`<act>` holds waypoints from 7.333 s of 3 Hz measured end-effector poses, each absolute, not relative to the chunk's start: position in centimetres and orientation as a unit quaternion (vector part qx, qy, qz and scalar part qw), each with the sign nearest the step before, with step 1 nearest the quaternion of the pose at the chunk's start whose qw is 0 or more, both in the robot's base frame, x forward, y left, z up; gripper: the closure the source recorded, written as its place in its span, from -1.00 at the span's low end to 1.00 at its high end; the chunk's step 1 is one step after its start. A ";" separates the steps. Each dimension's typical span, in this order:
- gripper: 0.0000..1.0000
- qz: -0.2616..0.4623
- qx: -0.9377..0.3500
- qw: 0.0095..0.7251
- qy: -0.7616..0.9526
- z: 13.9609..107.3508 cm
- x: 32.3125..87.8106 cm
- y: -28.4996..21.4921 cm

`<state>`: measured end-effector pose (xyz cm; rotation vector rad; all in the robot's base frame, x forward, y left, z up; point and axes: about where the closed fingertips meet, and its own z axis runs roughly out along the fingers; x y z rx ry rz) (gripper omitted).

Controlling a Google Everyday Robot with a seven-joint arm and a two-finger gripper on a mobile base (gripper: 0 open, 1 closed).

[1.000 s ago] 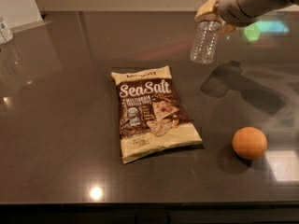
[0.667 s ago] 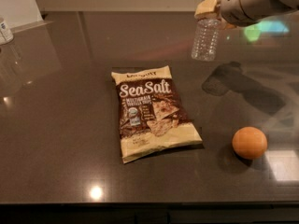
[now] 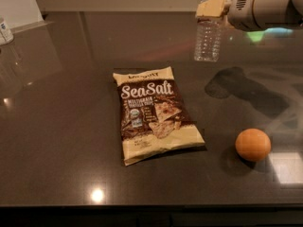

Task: Place water bottle upright

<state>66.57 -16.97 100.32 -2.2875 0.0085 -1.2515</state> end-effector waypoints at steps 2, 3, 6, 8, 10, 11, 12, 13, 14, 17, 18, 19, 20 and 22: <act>1.00 -0.513 -0.802 0.294 -0.082 102.1 63.7 -15.6; 1.00 -0.536 -0.781 0.308 -0.092 103.1 62.6 -15.4; 1.00 -0.566 -0.754 0.315 -0.112 103.8 61.9 -14.9; 1.00 -0.605 -0.725 0.297 -0.141 102.5 62.7 -15.6; 1.00 -0.623 -0.721 0.266 -0.147 100.3 62.7 -17.1; 1.00 -0.641 -0.702 0.269 -0.155 99.6 62.7 -17.5; 1.00 -0.653 -0.689 0.264 -0.169 99.4 63.0 -17.5; 1.00 -0.655 -0.688 0.256 -0.178 98.7 63.2 -17.6; 1.00 -0.656 -0.691 0.247 -0.180 97.9 63.3 -17.8; 1.00 -0.675 -0.677 0.249 -0.158 93.7 62.9 -18.8; 0.68 -0.676 -0.677 0.247 -0.153 93.3 63.0 -19.0; 0.22 -0.679 -0.676 0.244 -0.151 93.0 63.0 -19.1; -0.22 -0.680 -0.676 0.241 -0.149 92.7 63.0 -19.2; -1.00 -0.682 -0.674 0.243 -0.147 92.7 63.0 -19.2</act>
Offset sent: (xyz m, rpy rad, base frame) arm -0.0497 0.0135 0.0331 0.0019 -0.2761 0.1974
